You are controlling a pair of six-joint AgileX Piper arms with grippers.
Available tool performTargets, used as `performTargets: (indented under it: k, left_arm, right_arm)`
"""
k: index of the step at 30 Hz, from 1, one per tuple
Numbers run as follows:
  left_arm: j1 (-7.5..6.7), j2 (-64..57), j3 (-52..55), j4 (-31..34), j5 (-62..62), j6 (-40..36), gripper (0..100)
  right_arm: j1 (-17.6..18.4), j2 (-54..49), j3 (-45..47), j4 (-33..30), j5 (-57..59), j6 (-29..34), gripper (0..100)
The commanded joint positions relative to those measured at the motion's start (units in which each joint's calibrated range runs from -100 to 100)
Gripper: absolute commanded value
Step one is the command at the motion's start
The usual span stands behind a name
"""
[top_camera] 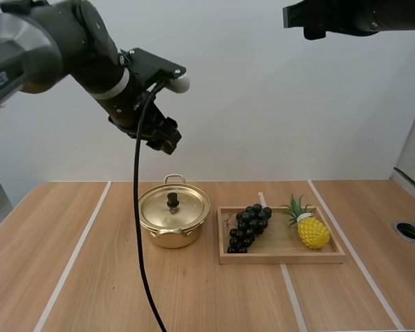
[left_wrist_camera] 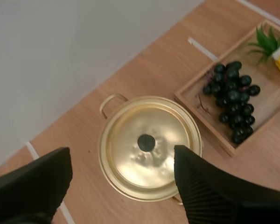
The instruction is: Open the pot, put the grape inside, and close it
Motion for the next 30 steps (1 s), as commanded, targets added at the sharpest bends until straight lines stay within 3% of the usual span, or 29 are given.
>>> performTargets:
  k: [1,5,12,30]
  left_arm:
    - [0.02,3.8,-0.31,-0.56,4.16,0.29,100]
    - [-0.66,7.74,-0.31,0.98,4.58,0.37,100]
    - [-4.13,11.46,-0.31,7.58,2.42,-2.83,100]
    - [-4.21,21.76,-0.42,7.17,-4.96,-2.01,100]
  right_arm:
    - [-0.26,-0.44,-0.37,0.05,-0.45,-0.27,100]
    - [-0.26,-0.44,-0.37,0.05,-0.45,-0.27,100]
    - [-0.26,-0.44,-0.37,0.44,0.81,-0.27,100]
    - [-0.26,-0.44,-0.37,0.05,1.99,-0.27,100]
